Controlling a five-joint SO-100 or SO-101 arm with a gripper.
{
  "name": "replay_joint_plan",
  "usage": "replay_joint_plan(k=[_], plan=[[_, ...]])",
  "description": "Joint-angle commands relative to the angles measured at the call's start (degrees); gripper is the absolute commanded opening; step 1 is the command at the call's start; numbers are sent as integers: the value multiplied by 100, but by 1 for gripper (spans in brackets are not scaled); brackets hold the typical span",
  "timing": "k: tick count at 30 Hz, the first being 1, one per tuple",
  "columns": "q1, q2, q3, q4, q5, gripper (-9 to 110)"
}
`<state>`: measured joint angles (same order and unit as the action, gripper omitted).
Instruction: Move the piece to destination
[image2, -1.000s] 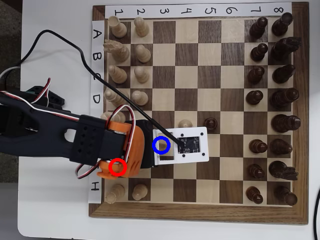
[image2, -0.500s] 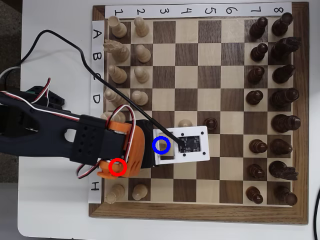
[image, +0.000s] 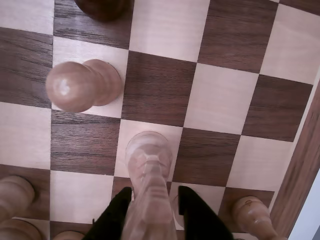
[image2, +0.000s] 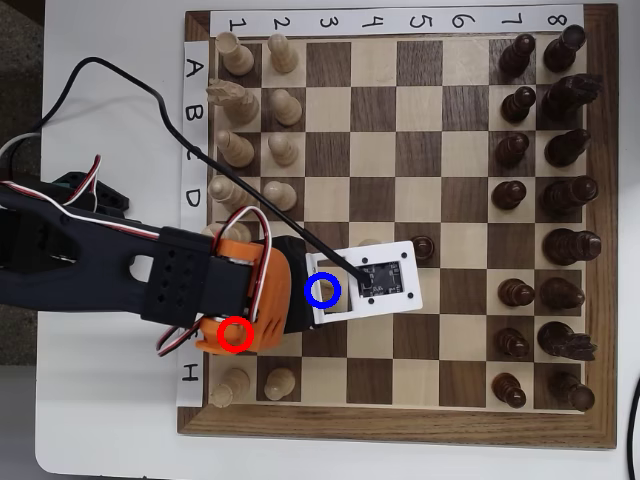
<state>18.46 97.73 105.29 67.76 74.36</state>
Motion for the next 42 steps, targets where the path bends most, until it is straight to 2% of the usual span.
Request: replay_joint_plan(k=[1, 16, 42], plan=[[35, 264, -18, -62, -105, 16], [-35, 396, -167, 246, -185, 28], [-659, 1020, -888, 993, -35, 33]])
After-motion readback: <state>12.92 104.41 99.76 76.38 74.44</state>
